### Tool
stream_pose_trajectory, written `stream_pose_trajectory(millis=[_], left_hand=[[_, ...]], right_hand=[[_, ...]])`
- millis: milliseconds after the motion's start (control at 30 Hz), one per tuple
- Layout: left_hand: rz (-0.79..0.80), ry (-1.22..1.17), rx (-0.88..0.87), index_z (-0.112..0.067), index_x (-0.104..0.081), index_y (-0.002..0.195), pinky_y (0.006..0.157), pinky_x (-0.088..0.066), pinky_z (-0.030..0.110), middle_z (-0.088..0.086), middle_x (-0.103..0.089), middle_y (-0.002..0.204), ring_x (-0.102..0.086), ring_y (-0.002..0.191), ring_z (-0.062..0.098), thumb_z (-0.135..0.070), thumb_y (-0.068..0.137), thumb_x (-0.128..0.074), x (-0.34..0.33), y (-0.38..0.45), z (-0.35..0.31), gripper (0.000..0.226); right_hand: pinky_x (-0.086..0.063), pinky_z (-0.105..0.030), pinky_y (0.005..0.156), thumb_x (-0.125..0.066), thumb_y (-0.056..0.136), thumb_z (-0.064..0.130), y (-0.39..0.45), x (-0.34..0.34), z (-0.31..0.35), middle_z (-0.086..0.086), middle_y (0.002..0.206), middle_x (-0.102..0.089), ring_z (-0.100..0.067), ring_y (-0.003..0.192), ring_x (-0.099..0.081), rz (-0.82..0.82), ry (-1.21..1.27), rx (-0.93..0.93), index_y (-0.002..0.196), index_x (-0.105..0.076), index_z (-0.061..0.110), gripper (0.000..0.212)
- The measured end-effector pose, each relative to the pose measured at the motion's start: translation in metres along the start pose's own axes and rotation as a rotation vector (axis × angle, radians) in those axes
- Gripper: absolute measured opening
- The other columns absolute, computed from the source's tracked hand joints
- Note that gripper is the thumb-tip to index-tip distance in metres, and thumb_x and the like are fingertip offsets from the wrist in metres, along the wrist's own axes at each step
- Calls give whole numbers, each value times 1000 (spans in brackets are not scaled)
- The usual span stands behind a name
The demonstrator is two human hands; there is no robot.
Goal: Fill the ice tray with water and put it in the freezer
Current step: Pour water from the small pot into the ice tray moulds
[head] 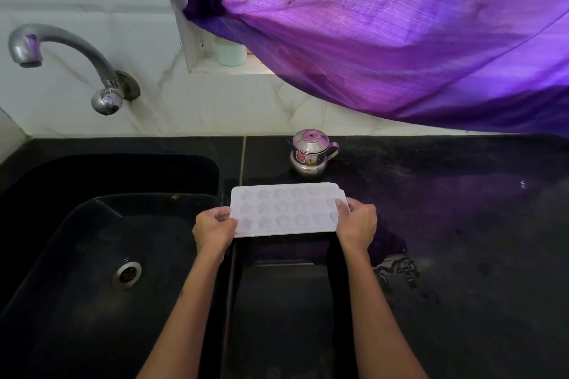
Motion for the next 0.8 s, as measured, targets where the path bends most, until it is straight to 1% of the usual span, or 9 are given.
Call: stream_pose_trajectory(millis=[67,133,167,300,467,600,700,800], left_hand=[[6,9,-10,-10,-68,101,63,-45,22,-9,-61,77,-59,75,10,3,78,-62,-2,-3,0,28],[15,20,-18,-12,-68,96,57,-43,19,-10,-61,75,-60,74,9,3,77,-62,-4,-7,-1,26],[18,23,-19,-13,-68,95,58,-43,19,-10,-62,75,-61,75,9,3,77,-62,-4,-8,-1,25],[18,48,-17,-13,-68,97,65,-46,24,-10,-62,77,-59,73,7,3,77,-62,-7,-11,0,26],[14,62,-27,-12,-69,99,68,-47,26,-11,-62,77,-59,75,9,2,77,-62,-8,-15,0,27],[18,73,-35,-10,-69,104,77,-51,30,-3,-66,87,-62,87,17,1,77,-62,-8,-17,-1,30],[8,82,-35,-9,-68,106,82,-52,34,1,-68,93,-63,92,19,1,77,-62,-7,-18,0,31],[9,97,-26,-10,-68,108,83,-53,34,2,-69,97,-64,94,19,0,78,-63,-8,-17,0,31]], right_hand=[[-47,-35,74,-59,94,28,1,5,0,-17,112,-60,-35,102,-59,-17,-20,-5,106,-73,10,25],[-51,-38,80,-58,95,26,1,8,-1,-15,116,-60,-34,105,-59,-27,-40,-15,110,-72,11,26],[-52,-40,82,-57,95,26,1,10,-2,-14,116,-61,-33,105,-59,-29,-44,-23,111,-72,11,26],[-54,-47,83,-54,89,22,-1,13,-3,-12,111,-63,-32,99,-60,-32,-54,-67,103,-72,11,25],[-52,-46,85,-56,86,27,-1,18,-9,-11,107,-63,-31,97,-59,-25,-75,-125,95,-68,11,22],[-51,-46,85,-56,85,29,-3,20,-11,-11,106,-62,-31,95,-59,-19,-106,-129,93,-65,9,24],[-50,-46,87,-57,86,29,-4,22,-9,-12,106,-62,-31,96,-59,-30,-128,-109,96,-64,8,24],[-46,-46,92,-58,87,28,-1,26,-3,-12,111,-60,-32,101,-57,-54,-129,-78,107,-63,9,29]])
Point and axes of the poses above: each hand's wrist, its own y-axis towards the middle knuckle, its own x-axis out of the back of the hand, z = x × y, the point moved 7 cm from there along y, towards the middle knuckle
